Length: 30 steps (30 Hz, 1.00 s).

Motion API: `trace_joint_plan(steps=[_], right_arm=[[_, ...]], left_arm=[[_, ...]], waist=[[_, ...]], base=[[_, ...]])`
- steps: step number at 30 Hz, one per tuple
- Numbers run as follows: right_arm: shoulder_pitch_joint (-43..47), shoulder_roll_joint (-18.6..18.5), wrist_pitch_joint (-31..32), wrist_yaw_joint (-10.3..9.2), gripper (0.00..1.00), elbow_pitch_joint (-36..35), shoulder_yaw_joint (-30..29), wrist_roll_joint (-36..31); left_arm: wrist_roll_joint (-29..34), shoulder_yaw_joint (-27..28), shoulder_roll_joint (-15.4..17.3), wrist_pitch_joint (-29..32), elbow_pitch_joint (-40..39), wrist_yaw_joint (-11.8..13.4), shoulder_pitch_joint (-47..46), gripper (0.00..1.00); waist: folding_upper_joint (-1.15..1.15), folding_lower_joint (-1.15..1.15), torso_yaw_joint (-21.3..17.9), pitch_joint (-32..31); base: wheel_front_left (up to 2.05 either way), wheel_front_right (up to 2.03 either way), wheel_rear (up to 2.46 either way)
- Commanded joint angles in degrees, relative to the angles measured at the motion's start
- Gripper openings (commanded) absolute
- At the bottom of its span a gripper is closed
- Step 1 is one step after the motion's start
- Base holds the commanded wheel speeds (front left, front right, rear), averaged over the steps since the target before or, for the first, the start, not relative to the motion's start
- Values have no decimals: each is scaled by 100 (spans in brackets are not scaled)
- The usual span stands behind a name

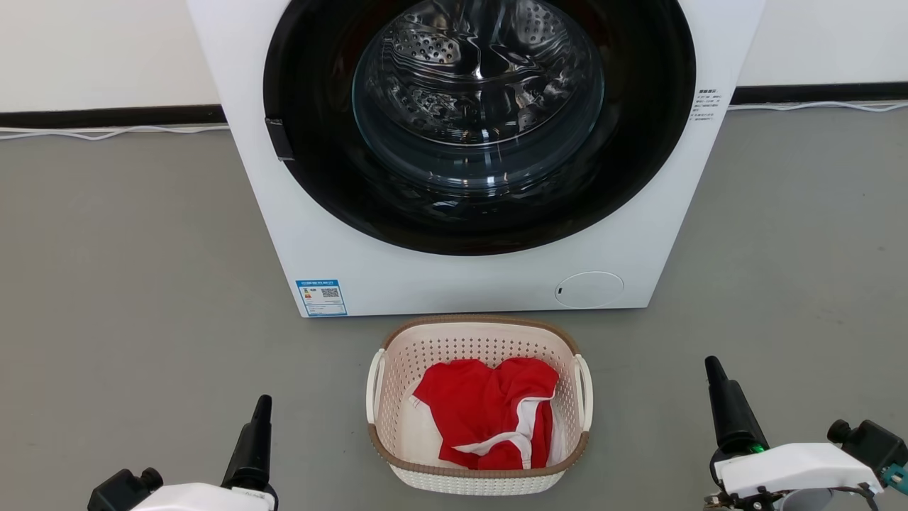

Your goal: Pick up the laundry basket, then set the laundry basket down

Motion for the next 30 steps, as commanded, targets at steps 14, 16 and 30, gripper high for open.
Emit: trace_joint_plan(steps=[14, 16, 30], right_arm=[[-296, -57, -338, 26, 100, -196, 209, -1394], [-301, -58, -371, 27, 100, -194, 225, -1552], [-333, -63, -590, 32, 100, -197, 310, -2589]], left_arm=[[1306, 0, 62, -291, -192, 51, -266, 100], [1466, -14, 64, -324, -200, 65, -266, 100], [2538, -57, 76, -543, -271, 166, -257, 100]], waist=[[0, 0, 4, -18], [0, 0, 4, -16], [0, 0, 15, -16]], base=[[0, 0, 0], [0, 0, 0], [0, 0, 0]])
